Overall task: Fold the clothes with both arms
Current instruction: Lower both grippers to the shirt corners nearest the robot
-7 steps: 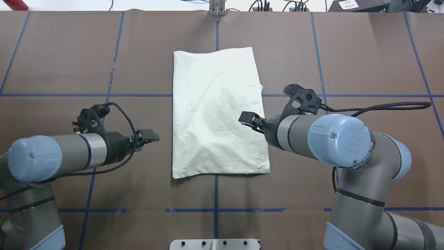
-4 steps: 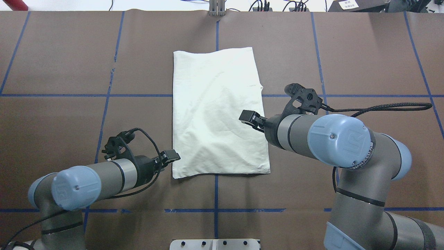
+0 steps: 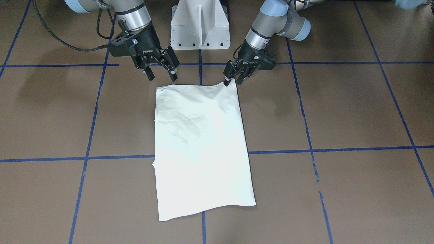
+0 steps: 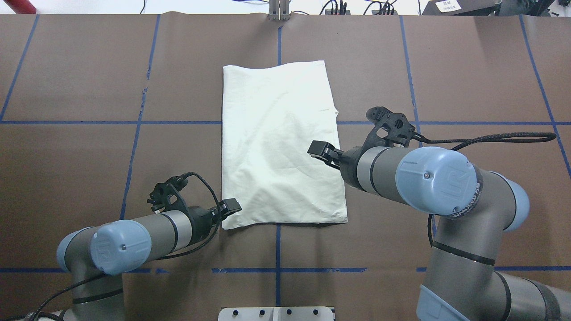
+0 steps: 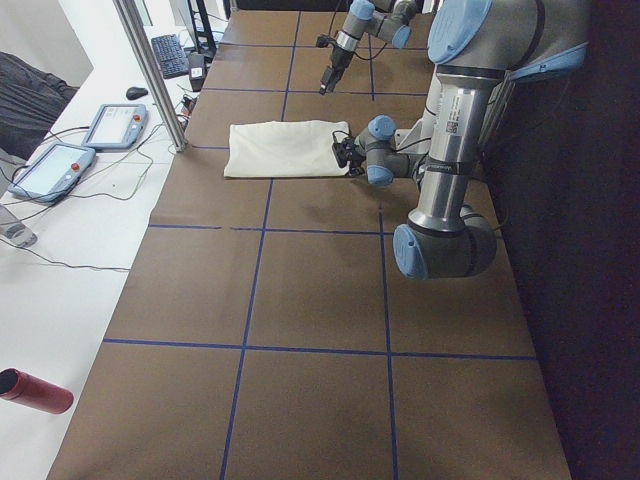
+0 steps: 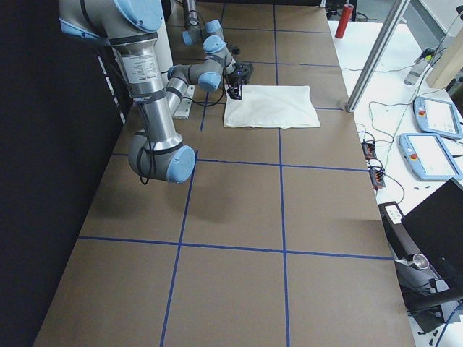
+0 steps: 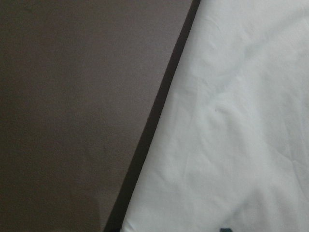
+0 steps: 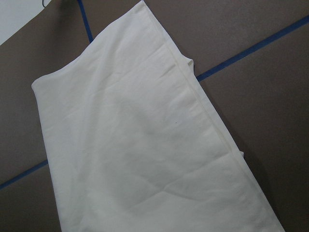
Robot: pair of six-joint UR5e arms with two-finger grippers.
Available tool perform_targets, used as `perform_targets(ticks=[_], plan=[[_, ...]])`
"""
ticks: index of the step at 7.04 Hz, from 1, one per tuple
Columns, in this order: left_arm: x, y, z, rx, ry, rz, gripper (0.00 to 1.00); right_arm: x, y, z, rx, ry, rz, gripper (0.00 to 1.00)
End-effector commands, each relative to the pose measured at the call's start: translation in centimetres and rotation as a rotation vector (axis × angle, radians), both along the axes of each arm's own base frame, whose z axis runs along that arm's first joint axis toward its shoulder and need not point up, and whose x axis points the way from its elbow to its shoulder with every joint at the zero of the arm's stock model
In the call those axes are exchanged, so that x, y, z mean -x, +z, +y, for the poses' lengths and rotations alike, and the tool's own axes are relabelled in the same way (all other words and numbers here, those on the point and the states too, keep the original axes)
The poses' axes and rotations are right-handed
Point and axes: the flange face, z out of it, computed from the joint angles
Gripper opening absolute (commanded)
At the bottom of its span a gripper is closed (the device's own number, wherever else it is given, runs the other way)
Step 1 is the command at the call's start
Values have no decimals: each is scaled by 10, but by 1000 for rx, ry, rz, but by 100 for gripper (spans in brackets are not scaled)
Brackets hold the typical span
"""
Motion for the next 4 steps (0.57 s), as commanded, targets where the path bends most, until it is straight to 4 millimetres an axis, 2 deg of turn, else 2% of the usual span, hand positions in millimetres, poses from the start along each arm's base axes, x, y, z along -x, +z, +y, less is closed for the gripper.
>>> perform_targets(ticks=[1, 2, 3, 4], plan=[[-7, 8, 3, 2, 8, -19, 74, 0, 1, 0, 1, 0, 1, 100], [-7, 8, 3, 3, 10, -17, 73, 0, 2, 0, 1, 0, 3, 100], [-7, 8, 3, 4, 8, -17, 61, 1, 2, 0, 2, -1, 4, 100], [-8, 8, 6, 3, 13, -17, 57, 0, 2, 0, 1, 1, 4, 100]])
